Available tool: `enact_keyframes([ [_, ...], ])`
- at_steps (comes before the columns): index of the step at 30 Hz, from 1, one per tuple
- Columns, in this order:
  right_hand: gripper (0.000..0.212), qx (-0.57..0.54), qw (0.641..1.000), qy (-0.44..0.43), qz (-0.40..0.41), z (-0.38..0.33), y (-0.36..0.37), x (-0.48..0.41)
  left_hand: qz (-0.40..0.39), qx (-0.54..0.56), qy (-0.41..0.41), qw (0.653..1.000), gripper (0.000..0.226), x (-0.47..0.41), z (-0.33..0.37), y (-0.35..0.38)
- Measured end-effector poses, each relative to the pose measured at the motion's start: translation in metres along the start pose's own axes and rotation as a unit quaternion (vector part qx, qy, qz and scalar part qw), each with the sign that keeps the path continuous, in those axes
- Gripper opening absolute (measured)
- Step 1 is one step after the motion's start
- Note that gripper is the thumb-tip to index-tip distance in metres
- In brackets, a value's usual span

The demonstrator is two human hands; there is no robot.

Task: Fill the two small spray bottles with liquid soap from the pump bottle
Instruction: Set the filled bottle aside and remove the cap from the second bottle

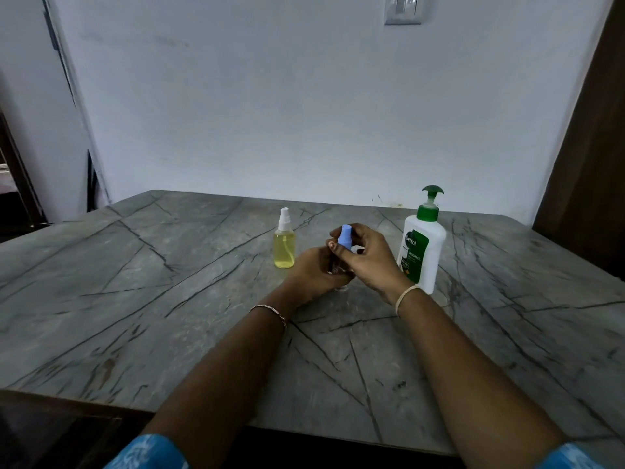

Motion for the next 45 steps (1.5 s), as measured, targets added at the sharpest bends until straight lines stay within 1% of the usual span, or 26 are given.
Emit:
enact_keyframes([
  [3,0.012,-0.003,1.0,0.014,0.01,0.002,-0.001,0.0,0.018,-0.033,0.015,0.999,0.029,0.0,0.002,0.003],
  [6,0.014,-0.007,1.0,0.017,0.009,0.003,0.0,0.0,0.028,-0.033,0.021,0.999,0.032,0.001,0.003,0.004],
  [9,0.02,-0.006,1.0,0.02,-0.009,0.003,-0.002,0.0,0.022,-0.024,0.018,0.999,0.036,0.002,0.003,0.003],
  [13,0.031,0.013,1.0,0.023,0.014,0.001,-0.018,-0.001,0.018,-0.009,-0.02,1.0,0.031,0.0,-0.002,0.005],
  [17,0.028,-0.056,0.997,0.044,0.004,-0.005,-0.028,0.0,0.022,0.006,-0.051,0.998,0.039,-0.002,-0.006,0.006],
  [22,0.038,-0.047,0.998,0.029,-0.024,-0.007,-0.01,0.004,0.017,-0.02,-0.008,1.0,0.04,-0.001,-0.002,0.006],
  [25,0.029,-0.015,1.0,0.021,-0.005,-0.005,-0.006,0.004,0.01,-0.029,0.004,1.0,0.037,0.0,-0.001,0.007],
  [28,0.023,0.006,1.0,0.017,0.005,-0.005,-0.013,0.002,0.006,-0.034,-0.006,0.999,0.034,-0.001,-0.001,0.007],
  [34,0.025,-0.003,1.0,0.007,-0.013,-0.009,-0.018,0.002,-0.006,-0.027,-0.025,0.999,0.035,-0.002,-0.003,0.006],
  [37,0.026,-0.058,0.998,-0.002,0.033,-0.017,-0.023,-0.001,-0.007,-0.011,-0.04,0.999,0.034,-0.003,-0.006,0.006],
  [42,0.038,-0.131,0.985,-0.018,0.113,-0.021,-0.034,-0.006,-0.02,0.016,-0.053,0.998,0.039,-0.001,-0.001,0.002],
  [45,0.038,-0.163,0.973,-0.041,0.156,-0.023,-0.038,-0.008,-0.018,0.051,-0.068,0.996,0.038,-0.001,-0.003,0.001],
])
Point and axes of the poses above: each hand's wrist, its own x-axis away from the middle knuckle, its own y-axis out of the palm, z = x × y, the point moved 1 cm from there along -x, towards the middle knuckle, and after that the axes turned 6 degrees about z, right-handed, at the moved point
